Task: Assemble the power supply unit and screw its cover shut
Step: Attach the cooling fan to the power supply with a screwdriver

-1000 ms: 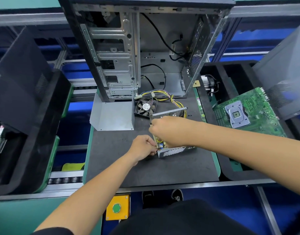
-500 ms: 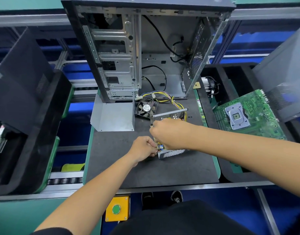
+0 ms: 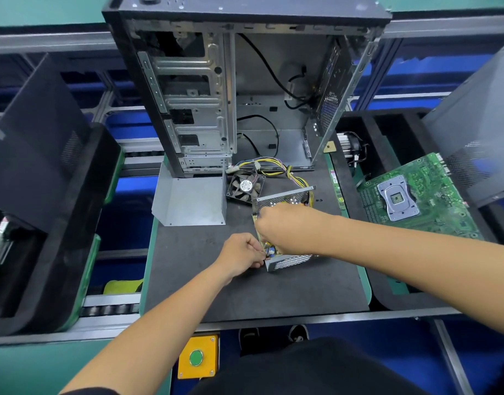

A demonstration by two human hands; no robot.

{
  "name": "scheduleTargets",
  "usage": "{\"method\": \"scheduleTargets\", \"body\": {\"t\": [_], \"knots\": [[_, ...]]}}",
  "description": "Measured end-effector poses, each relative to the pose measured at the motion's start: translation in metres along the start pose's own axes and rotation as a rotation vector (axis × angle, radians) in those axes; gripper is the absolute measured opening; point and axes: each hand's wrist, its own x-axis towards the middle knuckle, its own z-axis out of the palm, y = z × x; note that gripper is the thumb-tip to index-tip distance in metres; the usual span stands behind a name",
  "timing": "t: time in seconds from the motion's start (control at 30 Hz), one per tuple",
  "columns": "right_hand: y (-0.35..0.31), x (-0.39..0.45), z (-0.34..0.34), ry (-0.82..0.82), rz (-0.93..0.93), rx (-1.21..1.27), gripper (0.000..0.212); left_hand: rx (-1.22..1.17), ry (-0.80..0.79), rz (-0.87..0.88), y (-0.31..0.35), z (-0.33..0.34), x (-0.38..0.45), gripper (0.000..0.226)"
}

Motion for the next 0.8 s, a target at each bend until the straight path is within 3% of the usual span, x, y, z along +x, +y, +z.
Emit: {"method": "scheduleTargets", "body": {"t": [0.13,0.3,0.43,0.8], "knots": [[-0.004,0.003,0.007,0.003,0.002,-0.014,0.008,0.021,-0.012,0.01,0.0,-0.001,0.001,0.013],[0.0,0.002,0.01,0.021,0.039,0.125,0.017,0.04,-0.024,-0.007,0.001,-0.002,0.002,0.021],[0.01,0.0,0.002,0.005,0.043,0.252,0.006,0.041,-0.025,-0.008,0.002,-0.002,0.002,0.021],[0.021,-0.008,0.0,0.011,0.059,0.232,0.008,0.048,0.01,0.018,-0.001,0.001,0.001,0.021]]}}
